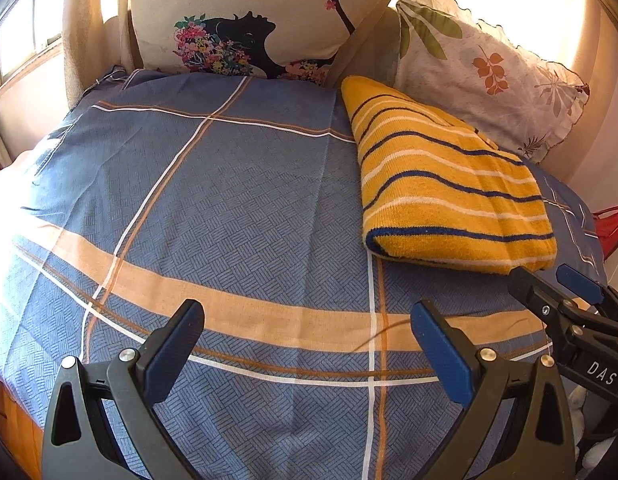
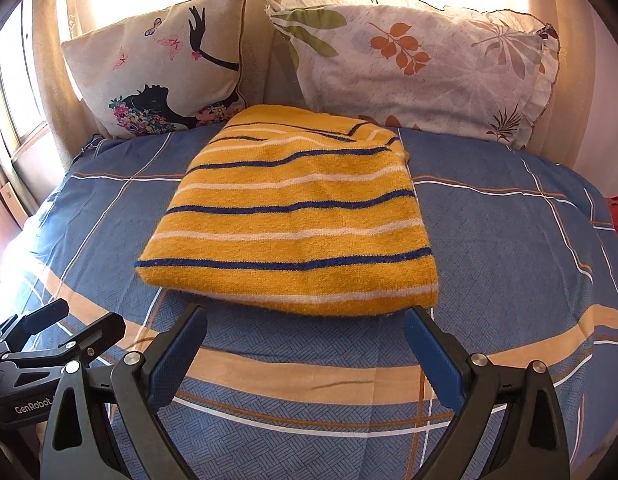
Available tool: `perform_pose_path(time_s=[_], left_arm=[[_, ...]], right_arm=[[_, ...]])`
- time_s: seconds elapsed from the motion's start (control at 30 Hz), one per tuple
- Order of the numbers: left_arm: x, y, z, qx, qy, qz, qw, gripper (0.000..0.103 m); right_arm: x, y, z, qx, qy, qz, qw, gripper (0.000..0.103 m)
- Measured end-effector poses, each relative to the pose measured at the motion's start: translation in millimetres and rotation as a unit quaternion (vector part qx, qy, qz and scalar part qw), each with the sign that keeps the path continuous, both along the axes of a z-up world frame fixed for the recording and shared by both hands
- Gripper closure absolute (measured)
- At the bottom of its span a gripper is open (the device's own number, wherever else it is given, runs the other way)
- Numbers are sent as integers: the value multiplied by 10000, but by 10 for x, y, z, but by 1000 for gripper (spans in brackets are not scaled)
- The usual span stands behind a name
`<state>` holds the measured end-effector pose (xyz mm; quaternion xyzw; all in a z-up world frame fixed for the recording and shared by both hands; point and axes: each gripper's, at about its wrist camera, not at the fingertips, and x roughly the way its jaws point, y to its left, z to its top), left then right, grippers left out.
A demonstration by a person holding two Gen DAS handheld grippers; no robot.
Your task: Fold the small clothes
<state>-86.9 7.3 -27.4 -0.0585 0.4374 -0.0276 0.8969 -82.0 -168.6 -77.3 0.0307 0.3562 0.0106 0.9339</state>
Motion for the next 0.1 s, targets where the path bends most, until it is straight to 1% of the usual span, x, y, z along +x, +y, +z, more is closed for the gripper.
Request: perform_pose_path(time_s=[0.1], left_arm=[[-38,-7,14,46,-27,8,10000,0]], right_arm=[[-31,9,3,30,-12,-2,10000,2]])
